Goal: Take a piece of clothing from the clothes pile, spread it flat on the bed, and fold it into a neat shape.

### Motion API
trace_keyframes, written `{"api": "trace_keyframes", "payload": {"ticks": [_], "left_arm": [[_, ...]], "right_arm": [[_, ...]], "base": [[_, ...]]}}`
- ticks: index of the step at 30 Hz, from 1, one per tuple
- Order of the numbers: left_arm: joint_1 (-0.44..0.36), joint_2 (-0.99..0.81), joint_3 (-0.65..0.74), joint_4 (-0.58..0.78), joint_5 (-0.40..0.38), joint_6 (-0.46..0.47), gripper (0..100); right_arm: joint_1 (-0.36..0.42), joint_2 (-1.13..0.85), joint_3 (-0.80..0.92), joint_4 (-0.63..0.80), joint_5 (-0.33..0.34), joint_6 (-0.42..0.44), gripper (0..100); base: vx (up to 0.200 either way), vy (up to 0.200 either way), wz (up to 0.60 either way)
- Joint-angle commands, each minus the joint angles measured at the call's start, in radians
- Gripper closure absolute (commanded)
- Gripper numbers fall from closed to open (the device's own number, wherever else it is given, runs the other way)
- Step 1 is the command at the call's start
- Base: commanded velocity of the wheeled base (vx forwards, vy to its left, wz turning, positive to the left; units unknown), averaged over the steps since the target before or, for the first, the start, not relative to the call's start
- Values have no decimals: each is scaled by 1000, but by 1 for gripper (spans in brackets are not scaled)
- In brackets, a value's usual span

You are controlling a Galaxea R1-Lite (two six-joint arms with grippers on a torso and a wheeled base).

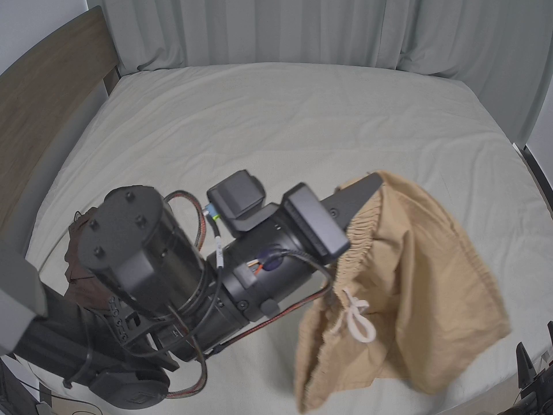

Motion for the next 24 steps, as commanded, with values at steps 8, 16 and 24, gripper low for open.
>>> {"api": "trace_keyframes", "payload": {"ticks": [8, 16, 24], "left_arm": [[257, 84, 325, -169, -53, 153, 100], [379, 4, 431, -169, -127, 162, 100], [503, -42, 529, -169, -245, 251, 100]], "right_arm": [[1, -16, 18, 1, 1, 0, 0], [-1, -16, 18, 1, 1, 0, 0], [-1, -16, 18, 0, 1, -2, 0]], "base": [[0, 0, 0], [0, 0, 0], [0, 0, 0]]}}
